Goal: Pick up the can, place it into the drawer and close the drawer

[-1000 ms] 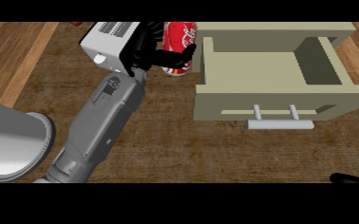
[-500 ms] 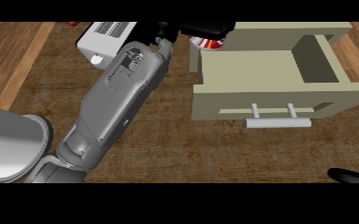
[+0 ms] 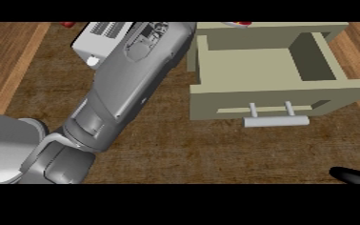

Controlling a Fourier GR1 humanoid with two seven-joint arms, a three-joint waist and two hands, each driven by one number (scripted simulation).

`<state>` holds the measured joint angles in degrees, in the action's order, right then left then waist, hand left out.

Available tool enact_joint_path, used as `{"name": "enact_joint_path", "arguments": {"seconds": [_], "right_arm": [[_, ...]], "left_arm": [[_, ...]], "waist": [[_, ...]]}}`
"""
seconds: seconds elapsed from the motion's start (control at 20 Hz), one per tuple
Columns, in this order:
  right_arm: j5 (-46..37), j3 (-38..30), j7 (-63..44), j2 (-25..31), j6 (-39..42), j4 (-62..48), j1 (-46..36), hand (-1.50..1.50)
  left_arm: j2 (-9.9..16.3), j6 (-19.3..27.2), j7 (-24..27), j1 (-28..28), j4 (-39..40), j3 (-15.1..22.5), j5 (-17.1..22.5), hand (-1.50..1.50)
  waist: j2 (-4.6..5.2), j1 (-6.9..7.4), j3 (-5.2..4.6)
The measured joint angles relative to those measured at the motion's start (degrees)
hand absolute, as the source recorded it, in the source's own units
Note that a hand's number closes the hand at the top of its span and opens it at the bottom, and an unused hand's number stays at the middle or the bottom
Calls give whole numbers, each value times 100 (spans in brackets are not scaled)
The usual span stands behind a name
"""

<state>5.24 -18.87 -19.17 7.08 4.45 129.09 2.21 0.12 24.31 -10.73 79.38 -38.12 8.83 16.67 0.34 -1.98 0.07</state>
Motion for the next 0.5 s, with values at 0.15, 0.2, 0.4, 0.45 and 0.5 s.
{"name": "enact_joint_path", "arguments": {"seconds": [0.15,0.2,0.4,0.45,0.5], "right_arm": [[-119,151,18,-107,-54,55,0,-150],[-124,169,21,-111,-43,66,14,-150],[-66,154,-78,-9,-41,15,-185,-150],[-72,162,-72,-5,-46,-9,-221,-150],[-65,154,-65,-6,-49,-32,-228,-150]], "left_arm": [[-6,16,45,350,426,66,115,150],[-7,67,40,427,520,157,203,150],[-10,194,138,793,988,332,447,150],[-11,225,125,887,1087,385,504,150],[-11,245,143,964,1191,420,540,150]], "waist": [[15,-53,1],[18,-79,1],[48,-177,5],[52,-195,6],[56,-209,7]]}}
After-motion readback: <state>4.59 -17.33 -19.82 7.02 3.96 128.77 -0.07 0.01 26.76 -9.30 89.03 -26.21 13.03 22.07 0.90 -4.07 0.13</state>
